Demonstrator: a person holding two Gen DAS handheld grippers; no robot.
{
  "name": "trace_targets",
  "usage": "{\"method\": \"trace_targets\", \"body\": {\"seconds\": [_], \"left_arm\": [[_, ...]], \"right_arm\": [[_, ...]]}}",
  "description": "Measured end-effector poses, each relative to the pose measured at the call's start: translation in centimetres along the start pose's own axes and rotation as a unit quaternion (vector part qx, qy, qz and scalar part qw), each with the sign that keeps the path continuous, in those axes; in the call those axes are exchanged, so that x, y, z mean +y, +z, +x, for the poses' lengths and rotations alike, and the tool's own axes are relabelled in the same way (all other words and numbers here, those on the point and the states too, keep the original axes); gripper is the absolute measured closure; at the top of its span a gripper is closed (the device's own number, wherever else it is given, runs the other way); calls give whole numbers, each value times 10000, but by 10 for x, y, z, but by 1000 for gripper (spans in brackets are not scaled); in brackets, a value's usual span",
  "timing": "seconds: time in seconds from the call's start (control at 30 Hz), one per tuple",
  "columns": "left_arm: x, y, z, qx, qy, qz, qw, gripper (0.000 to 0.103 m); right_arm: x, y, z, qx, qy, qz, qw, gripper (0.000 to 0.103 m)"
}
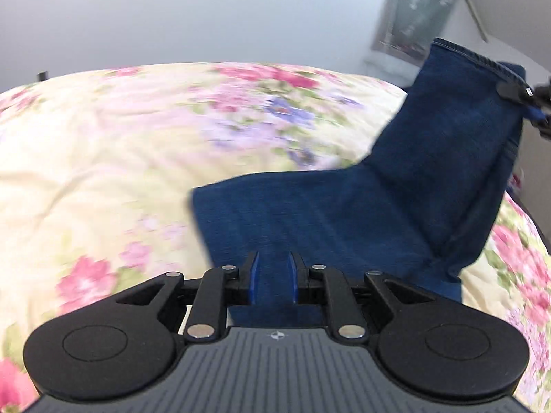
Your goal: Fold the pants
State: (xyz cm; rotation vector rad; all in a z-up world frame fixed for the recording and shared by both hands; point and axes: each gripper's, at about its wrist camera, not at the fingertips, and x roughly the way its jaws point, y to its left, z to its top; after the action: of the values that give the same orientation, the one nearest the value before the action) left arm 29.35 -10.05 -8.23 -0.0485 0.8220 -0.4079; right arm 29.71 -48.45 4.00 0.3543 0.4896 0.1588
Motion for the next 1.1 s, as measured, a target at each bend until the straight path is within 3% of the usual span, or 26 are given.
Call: {"method": "trace_targets", "body": {"seconds": [0.1,0.23,0.4,0.5,0.6,0.67,0.7,0.8,0.9,1.0,1.1], "left_arm": [[29,-7,-14,-51,185,-204,9996,85],[62,-17,-26,-38,159,-523,9985,85],[91,-33,-32,54,145,-774,9969,85],[102,-38,-32,116,98,-889,9959,85],[107,-40,-30,159,-43,-998,9949,82],[108,-39,-30,175,-208,-1108,9935,77],[108,-38,-30,168,-298,-1153,9927,74],[106,-32,-29,95,-541,-1321,9897,67],[104,-25,-22,96,-713,-1451,9868,66],[106,-17,-4,82,-963,-1721,9803,66],[113,-9,25,212,-1249,-2153,9683,66]], "right_arm": [[44,-22,16,224,254,-367,9988,83],[88,-72,47,736,607,-613,9935,83],[121,-159,97,2016,710,-1004,9717,83],[123,-188,112,2367,587,-1266,9615,82],[120,-187,122,2510,557,-1194,9590,78],[125,-183,125,2666,663,-1163,9545,61],[130,-183,125,2717,709,-1146,9529,58],[139,-175,117,2786,824,-1190,9494,57],[139,-163,104,2859,1041,-985,9475,56],[139,-149,98,2661,779,-1198,9533,56],[133,-135,104,2399,337,-1394,9601,58]]}}
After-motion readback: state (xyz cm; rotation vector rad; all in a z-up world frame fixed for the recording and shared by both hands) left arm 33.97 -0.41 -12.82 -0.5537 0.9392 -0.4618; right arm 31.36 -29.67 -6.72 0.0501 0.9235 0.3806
